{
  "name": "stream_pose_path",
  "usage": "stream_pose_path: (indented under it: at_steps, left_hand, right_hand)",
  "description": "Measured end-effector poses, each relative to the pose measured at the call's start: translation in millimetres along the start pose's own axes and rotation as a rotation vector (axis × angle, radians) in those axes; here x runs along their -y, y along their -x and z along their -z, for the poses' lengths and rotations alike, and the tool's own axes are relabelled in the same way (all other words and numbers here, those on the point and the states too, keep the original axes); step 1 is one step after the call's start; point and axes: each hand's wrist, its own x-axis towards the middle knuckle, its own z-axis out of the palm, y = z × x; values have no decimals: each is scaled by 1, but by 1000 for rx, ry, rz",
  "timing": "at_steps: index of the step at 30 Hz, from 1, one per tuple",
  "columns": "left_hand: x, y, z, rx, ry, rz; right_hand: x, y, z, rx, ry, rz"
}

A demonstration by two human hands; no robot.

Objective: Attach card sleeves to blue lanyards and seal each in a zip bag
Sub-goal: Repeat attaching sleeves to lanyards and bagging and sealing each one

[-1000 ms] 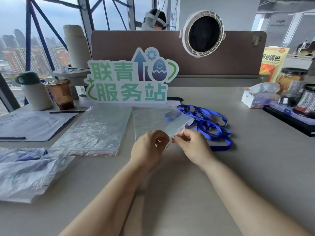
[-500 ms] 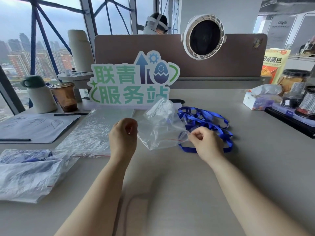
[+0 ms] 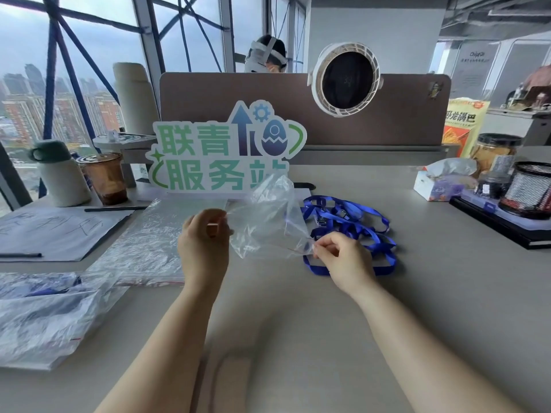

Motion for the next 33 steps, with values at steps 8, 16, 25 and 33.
stream_pose_path:
  at_steps: [8,16,25,33]
  left_hand:
    - [0,7,-5,7,-10,-118]
    - [-3,22,-21,274,-296,-255]
    - [-28,58,-27,542,-225,-685]
    - [-27,78,-43,918,-369,-626]
  right_hand:
    - [-26,-14,41,-35,140,0]
    - [-43,-2,42,191,537,110]
    - [-40,18,69,137,471,267]
    - [-51,42,81,202,227,318]
